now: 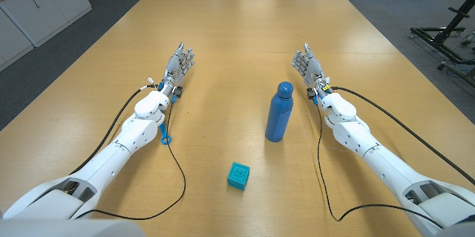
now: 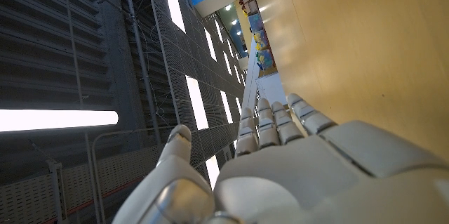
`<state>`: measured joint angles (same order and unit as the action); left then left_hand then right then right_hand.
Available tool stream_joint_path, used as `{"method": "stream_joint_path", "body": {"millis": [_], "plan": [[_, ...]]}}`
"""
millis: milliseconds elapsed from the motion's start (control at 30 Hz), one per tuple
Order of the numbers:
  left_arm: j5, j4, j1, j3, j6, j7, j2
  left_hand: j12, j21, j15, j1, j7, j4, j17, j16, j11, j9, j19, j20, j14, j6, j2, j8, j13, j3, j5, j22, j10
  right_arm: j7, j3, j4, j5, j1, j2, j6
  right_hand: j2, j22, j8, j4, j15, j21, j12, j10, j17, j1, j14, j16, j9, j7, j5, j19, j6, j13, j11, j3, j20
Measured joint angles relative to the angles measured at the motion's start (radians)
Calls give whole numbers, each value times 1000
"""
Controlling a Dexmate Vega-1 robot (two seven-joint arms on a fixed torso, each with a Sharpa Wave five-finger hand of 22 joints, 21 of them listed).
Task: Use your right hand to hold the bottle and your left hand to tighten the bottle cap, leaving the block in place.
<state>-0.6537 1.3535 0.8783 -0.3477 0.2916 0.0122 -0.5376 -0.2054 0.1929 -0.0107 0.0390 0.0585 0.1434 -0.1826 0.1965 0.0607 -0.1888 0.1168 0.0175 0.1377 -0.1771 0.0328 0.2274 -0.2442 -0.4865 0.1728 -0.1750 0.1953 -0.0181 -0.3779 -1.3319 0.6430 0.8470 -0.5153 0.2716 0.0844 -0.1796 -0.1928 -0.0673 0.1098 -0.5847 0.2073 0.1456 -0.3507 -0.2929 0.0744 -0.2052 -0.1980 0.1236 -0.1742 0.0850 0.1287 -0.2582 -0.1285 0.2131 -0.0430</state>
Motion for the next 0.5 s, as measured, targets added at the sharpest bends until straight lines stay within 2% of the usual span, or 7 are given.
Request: {"method": "stream_joint_path", "body": {"millis": [233, 500], "plan": [[-5, 30, 21, 13, 6, -6, -15, -5, 0, -1, 0, -5, 0, -1, 0, -5, 0, 0, 0, 8, -5, 0, 0, 1, 0, 1, 0, 5, 13, -2, -17, -8, 8, -1, -1, 0, 0, 0, 0, 0, 0, 4, 5, 3, 0, 0, 0, 0, 0, 0, 0, 0, 0, 5, 0, 0], [-8, 48, 40, 20, 21, -3, -24, -6, 0, -2, 0, 0, 0, 1, 0, 0, 0, 4, -3, 9, -11, 0, 0, 3, 0, 1, 0, 11, 22, -1, -35, -16, 21, -3, 16, 4, 0, 0, 0, 0, 0, 4, 1, 3, -4, 0, 0, 0, 0, 0, 5, 0, 3, 10, 0, 5]]}}
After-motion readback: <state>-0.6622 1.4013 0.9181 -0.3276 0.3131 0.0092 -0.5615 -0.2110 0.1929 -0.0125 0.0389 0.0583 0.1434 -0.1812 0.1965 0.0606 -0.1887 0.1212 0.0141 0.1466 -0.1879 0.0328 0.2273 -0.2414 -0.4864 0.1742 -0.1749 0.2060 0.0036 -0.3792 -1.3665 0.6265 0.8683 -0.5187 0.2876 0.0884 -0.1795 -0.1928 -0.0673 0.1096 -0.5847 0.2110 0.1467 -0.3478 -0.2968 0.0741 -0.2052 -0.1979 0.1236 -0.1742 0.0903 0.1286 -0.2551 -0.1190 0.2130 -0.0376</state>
